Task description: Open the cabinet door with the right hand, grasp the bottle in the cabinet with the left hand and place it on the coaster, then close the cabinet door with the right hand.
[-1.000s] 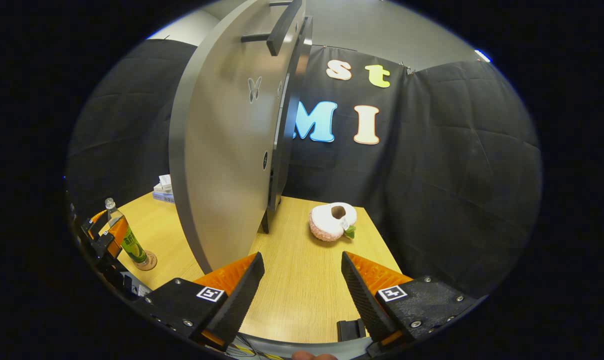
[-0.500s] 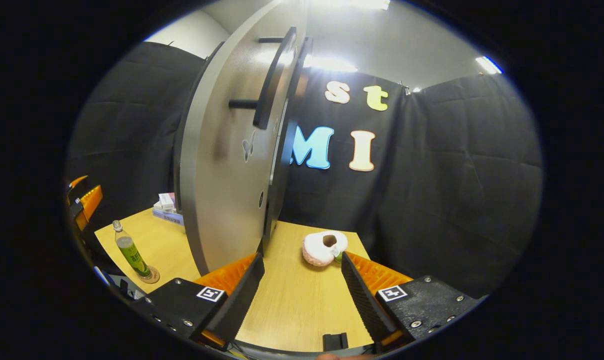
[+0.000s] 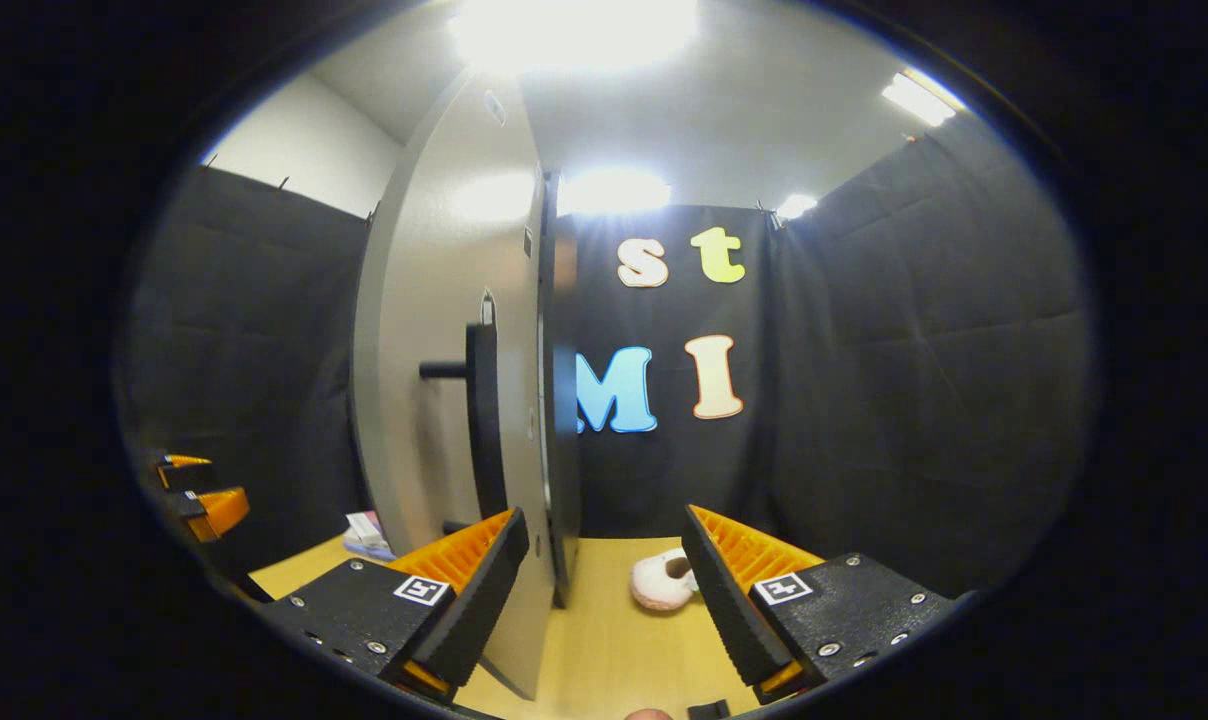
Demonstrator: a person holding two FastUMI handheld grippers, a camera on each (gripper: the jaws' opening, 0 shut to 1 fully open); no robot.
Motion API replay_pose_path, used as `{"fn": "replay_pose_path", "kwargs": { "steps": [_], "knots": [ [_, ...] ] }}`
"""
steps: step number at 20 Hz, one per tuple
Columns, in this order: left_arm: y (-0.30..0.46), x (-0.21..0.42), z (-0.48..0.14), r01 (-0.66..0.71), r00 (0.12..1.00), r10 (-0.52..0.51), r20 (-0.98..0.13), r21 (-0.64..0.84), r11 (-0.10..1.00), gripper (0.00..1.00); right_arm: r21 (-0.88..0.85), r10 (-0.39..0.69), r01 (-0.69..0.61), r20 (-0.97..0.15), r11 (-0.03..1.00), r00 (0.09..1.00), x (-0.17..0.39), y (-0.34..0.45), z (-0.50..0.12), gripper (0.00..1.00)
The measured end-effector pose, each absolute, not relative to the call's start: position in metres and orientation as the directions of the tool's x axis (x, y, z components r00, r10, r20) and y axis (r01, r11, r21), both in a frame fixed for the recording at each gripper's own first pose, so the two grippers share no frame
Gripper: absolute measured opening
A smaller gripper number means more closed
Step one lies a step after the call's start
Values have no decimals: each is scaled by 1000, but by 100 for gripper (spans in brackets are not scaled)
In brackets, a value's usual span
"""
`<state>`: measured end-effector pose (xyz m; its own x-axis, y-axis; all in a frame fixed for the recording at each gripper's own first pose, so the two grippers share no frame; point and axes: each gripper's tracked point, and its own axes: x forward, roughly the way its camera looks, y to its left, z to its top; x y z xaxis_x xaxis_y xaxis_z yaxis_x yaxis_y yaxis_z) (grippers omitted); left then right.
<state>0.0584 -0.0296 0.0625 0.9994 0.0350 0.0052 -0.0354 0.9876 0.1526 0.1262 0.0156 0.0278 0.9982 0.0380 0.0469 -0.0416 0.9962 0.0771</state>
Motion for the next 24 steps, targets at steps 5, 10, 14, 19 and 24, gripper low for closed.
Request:
{"fn": "replay_pose_path", "kwargs": {
  "steps": [5,10,14,19,24],
  "knots": [
    [-43,63,64,62,997,-62,-53,-4,998,87,117,36,-39,25,992,999,120,21,43,92],
    [-18,77,61,31,998,-28,-65,45,998,87,97,71,-72,21,993,997,119,49,47,91],
    [6,94,60,1,999,-1,-40,5,1000,87,81,156,-157,21,984,988,120,95,48,92],
    [33,113,60,7,1000,-5,-30,59,998,87,73,245,-247,41,966,969,127,156,49,89],
    [61,128,51,6,1000,-5,-22,50,999,87,69,287,-293,92,954,954,142,206,50,91]
  ]
}}
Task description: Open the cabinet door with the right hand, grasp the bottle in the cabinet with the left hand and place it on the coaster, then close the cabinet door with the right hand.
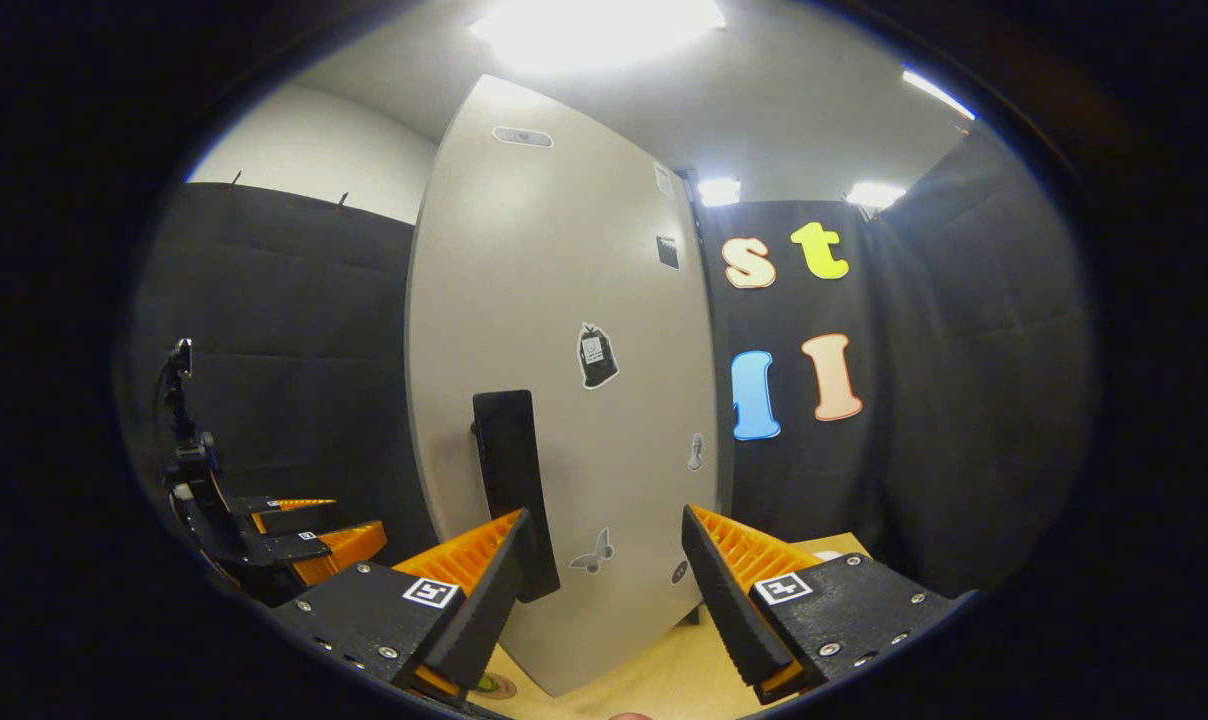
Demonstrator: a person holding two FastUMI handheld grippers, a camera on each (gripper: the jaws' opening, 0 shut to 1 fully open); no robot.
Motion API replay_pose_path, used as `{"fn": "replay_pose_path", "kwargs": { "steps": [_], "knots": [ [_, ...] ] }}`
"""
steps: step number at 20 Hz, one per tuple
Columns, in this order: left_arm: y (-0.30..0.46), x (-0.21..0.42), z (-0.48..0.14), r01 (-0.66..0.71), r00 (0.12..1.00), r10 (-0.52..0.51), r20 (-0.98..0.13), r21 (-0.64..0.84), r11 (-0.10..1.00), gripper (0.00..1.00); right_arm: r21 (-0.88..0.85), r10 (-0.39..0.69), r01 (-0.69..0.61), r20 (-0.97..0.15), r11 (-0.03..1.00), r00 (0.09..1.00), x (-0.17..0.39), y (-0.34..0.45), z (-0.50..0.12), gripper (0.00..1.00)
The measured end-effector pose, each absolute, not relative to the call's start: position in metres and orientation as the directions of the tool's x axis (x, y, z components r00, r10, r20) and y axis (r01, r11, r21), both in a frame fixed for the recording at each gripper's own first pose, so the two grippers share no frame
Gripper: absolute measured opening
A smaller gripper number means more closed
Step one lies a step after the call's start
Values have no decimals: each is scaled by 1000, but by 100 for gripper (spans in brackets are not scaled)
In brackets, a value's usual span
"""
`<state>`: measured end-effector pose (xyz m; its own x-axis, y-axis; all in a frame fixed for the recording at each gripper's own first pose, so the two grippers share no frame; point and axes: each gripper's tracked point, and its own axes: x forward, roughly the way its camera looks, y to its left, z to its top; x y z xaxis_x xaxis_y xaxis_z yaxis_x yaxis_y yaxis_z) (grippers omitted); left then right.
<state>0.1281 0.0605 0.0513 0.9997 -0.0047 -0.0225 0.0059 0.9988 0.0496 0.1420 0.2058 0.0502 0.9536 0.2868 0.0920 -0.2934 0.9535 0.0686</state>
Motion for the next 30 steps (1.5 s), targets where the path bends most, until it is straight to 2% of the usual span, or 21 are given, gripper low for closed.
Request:
{"fn": "replay_pose_path", "kwargs": {
  "steps": [5,8,11,12,13,16,17,25,26,30],
  "knots": [
    [88,129,63,-17,1000,18,-13,49,999,87,65,349,-361,140,930,926,164,254,67,90],
    [101,128,64,-56,998,57,-19,44,997,87,53,361,-368,105,928,927,181,271,66,92],
    [99,130,69,-32,999,32,-5,15,999,87,79,266,-269,50,960,963,197,264,45,92],
    [101,131,68,-35,999,35,-8,18,999,87,89,243,-244,23,966,970,199,261,37,94],
    [99,134,69,-32,999,32,-7,15,999,81,99,232,-232,6,968,973,202,265,34,92],
    [79,142,74,5,1000,-5,1,-13,1000,80,103,199,-200,18,974,980,198,261,40,92],
    [73,143,77,19,1000,-19,1,-14,1000,94,93,188,-188,18,978,982,199,258,39,92],
    [41,141,96,100,995,-100,-2,0,995,94,77,101,-101,7,992,995,203,245,28,92],
    [38,142,97,103,995,-103,-1,1,995,87,66,98,-98,6,993,995,204,244,28,92],
    [26,147,91,141,990,-142,-14,-34,989,87,61,69,-71,33,996,997,201,234,32,92]
  ]
}}
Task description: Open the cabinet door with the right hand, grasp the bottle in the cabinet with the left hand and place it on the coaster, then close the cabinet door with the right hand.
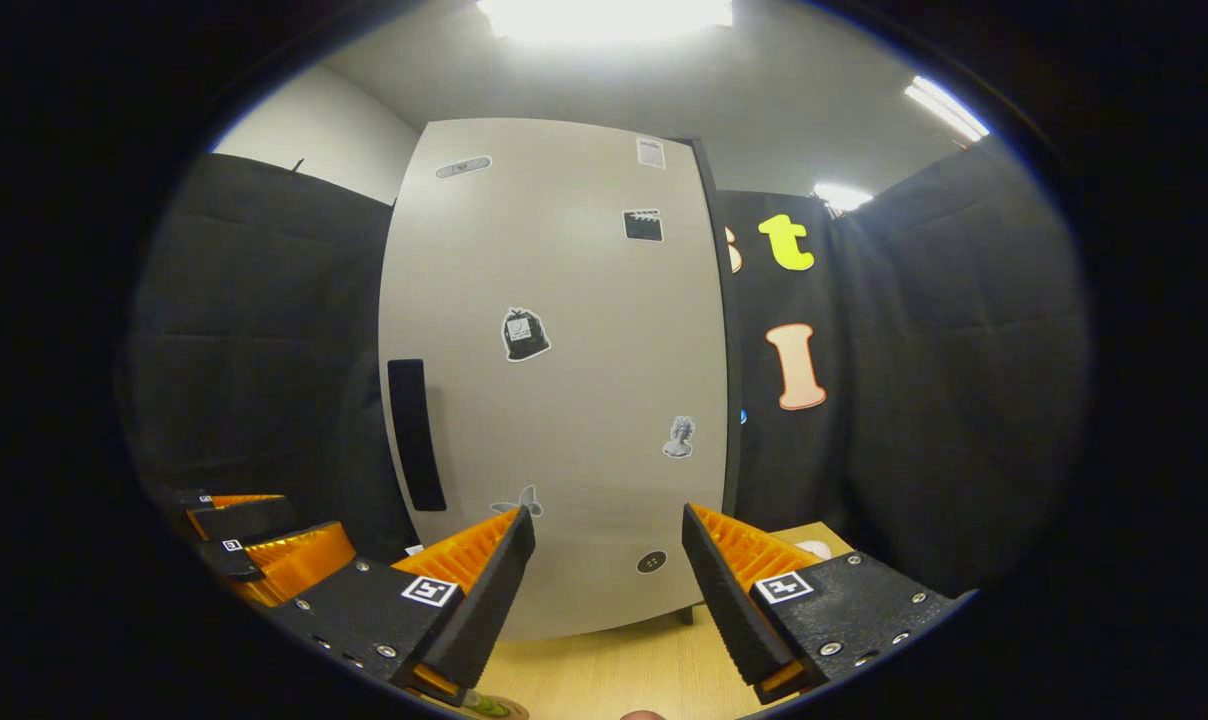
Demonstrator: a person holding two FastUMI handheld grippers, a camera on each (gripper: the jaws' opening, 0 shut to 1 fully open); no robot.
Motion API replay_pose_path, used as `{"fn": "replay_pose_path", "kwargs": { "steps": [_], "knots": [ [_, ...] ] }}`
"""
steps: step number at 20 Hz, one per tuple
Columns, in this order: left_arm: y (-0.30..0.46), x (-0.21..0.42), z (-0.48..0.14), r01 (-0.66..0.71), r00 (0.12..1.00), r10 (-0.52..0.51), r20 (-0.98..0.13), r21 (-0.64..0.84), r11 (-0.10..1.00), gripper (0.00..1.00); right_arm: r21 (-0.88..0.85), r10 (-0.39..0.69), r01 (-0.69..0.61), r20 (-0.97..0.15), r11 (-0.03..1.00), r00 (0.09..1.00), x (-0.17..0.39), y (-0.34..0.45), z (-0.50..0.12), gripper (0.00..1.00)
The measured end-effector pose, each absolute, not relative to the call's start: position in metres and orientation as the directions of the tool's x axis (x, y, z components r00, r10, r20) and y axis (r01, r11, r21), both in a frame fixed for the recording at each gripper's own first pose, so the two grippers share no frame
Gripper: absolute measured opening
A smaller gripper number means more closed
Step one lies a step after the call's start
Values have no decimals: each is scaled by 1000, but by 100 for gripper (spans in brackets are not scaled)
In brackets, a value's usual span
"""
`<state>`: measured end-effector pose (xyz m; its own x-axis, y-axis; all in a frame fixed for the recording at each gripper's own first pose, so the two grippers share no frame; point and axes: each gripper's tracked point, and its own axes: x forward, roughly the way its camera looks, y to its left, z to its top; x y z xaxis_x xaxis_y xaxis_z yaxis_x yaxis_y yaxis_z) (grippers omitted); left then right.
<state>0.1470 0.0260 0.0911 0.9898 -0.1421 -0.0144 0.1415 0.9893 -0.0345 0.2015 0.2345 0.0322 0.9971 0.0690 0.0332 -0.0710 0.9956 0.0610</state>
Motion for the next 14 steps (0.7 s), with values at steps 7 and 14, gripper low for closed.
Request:
{"fn": "replay_pose_path", "kwargs": {
  "steps": [7,14],
  "knots": [
    [25,151,98,147,989,-148,-23,-37,988,84,62,39,-41,27,997,999,202,231,23,92],
    [15,150,104,162,986,-164,-28,-58,985,90,45,45,-44,-19,998,999,198,230,7,92]
  ]
}}
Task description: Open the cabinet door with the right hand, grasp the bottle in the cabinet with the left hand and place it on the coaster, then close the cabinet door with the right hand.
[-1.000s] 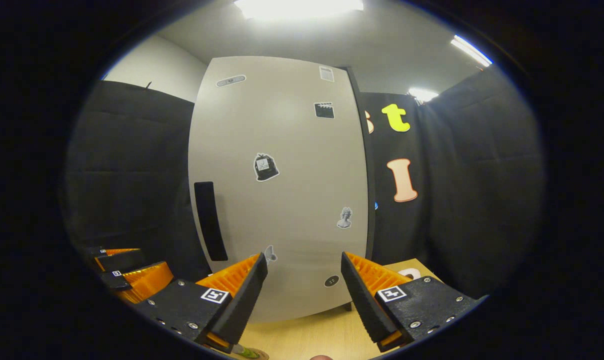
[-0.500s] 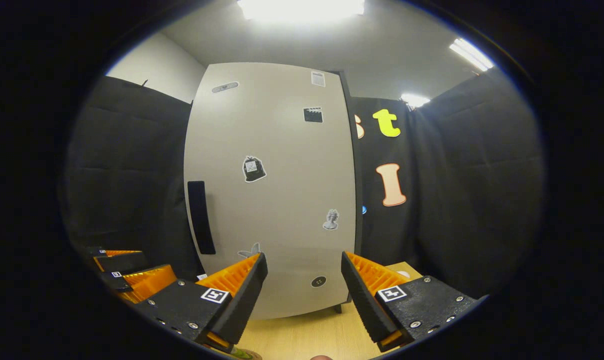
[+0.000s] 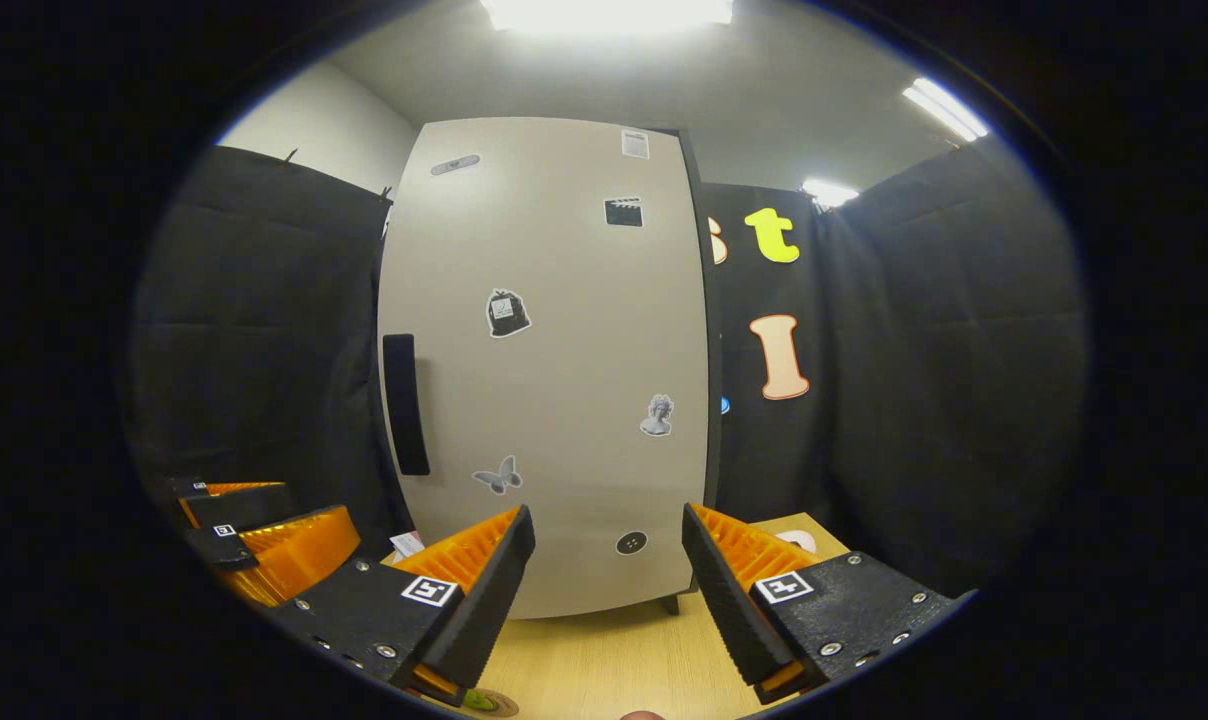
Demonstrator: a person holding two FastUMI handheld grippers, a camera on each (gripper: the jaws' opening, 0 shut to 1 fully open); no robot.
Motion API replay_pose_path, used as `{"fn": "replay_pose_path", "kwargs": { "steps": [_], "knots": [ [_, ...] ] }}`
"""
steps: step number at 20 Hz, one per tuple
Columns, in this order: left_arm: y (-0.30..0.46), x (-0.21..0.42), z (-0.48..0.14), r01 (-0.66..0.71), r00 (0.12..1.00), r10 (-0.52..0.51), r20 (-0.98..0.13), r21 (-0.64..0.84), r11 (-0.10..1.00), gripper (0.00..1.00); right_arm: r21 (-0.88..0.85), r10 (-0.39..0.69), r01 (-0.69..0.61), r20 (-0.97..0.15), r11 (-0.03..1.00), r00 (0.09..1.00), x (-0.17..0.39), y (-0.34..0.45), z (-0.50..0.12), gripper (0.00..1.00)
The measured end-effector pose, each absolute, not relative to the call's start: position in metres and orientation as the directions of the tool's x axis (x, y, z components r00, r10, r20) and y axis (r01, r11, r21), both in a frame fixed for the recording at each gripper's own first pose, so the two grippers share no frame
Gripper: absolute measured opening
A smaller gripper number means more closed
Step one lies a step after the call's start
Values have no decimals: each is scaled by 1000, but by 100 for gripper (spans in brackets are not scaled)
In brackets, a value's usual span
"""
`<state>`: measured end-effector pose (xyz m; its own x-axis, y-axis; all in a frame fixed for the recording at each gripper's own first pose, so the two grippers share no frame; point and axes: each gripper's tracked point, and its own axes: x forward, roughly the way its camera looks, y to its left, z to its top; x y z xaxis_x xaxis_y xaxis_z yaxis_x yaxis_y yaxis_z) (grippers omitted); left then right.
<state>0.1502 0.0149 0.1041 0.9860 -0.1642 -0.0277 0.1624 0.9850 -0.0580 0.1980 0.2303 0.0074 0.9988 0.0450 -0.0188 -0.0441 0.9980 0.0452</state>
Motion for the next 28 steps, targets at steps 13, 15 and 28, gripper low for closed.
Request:
{"fn": "replay_pose_path", "kwargs": {
  "steps": [13,15,28],
  "knots": [
    [22,135,94,150,986,-153,-65,-44,988,87,45,60,-58,-44,997,997,201,248,1,92],
    [21,135,97,154,986,-156,-58,-48,987,87,48,50,-48,-39,998,998,200,247,1,92],
    [8,142,98,187,981,-189,-47,-48,981,87,11,-2,2,-31,1000,1000,197,234,-1,92]
  ]
}}
